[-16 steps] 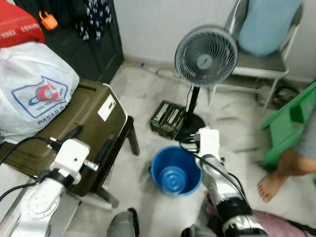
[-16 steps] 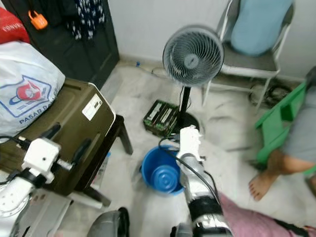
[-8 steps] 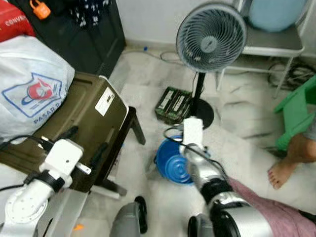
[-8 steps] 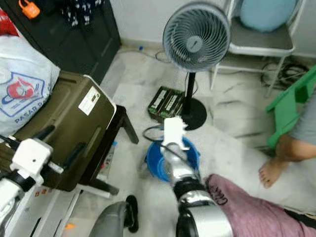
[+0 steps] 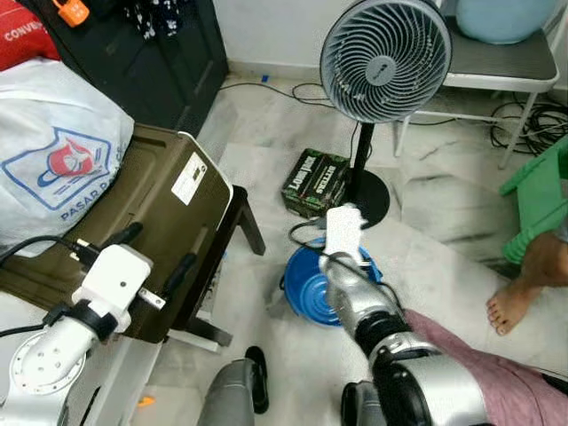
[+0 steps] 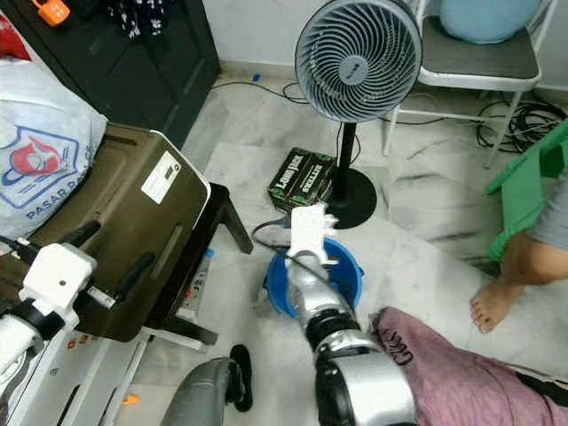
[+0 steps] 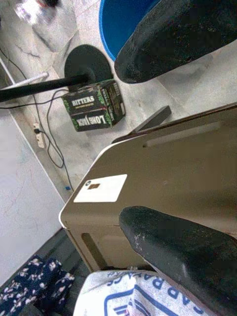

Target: Clean up the room

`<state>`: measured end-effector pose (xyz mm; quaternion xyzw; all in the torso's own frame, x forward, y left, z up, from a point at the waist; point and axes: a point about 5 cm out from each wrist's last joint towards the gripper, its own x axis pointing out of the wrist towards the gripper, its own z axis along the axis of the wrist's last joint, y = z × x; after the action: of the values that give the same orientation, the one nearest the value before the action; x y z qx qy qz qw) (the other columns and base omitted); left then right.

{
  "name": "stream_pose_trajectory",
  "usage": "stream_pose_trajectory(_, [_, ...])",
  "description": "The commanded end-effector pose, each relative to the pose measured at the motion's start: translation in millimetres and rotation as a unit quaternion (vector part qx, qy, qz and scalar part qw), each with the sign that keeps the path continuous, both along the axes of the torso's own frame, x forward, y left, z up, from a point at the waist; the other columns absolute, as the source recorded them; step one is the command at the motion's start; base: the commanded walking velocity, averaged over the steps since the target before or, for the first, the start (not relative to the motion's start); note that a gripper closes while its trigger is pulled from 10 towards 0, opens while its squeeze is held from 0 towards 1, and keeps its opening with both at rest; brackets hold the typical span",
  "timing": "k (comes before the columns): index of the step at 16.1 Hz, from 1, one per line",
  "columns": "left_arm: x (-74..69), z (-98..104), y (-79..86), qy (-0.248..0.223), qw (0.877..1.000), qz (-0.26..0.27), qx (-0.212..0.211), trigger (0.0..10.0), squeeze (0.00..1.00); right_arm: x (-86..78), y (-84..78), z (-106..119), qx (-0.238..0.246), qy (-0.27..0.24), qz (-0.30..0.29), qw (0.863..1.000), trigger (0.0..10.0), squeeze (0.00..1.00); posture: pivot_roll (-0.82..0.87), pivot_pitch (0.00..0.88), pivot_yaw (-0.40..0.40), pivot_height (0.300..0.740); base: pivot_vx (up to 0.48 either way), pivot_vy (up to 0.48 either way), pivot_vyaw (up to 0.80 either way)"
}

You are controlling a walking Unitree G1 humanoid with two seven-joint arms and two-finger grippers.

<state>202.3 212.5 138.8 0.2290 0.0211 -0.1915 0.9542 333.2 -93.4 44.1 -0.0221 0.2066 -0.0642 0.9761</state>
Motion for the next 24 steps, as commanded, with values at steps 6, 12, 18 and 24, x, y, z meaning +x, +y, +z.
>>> stream_pose_trajectory(6, [2.5, -2.2, 2.2, 0.009, 1.0, 0.007, -0.004, 10.0, 0.0, -2.6, -29.5, -6.5, -0.03, 0.007, -0.06, 0.998, 10.0, 0.0, 0.2, 0.256, 0.131, 0.74, 0.0, 0.0, 0.0])
stream_pose_trajectory(12, [0.9, -2.5, 2.5, 0.013, 1.0, 0.005, -0.002, 10.0, 0.0, 3.5, -12.8, 3.0, -0.008, -0.015, -0.034, 0.999, 10.0, 0.0, 0.21, 0.26, 0.14, 0.74, 0.0, 0.0, 0.0])
stream_pose_trajectory(18, [2.1, -3.0, 0.9, 0.016, 1.0, 0.004, 0.0, 10.0, 0.0, 2.9, -7.3, 3.2, 0.007, -0.02, -0.027, 0.999, 10.0, 0.64, 0.2, 0.265, 0.145, 0.74, 0.0, 0.0, 0.0])
stream_pose_trajectory(24, [4.7, 0.5, -1.0, 0.01, 1.0, -0.002, -0.002, 10.0, 0.0, 3.4, -5.6, 4.6, 0.013, -0.028, -0.024, 0.999, 10.0, 1.0, 0.2, 0.26, 0.145, 0.74, 0.0, 0.0, 0.0])
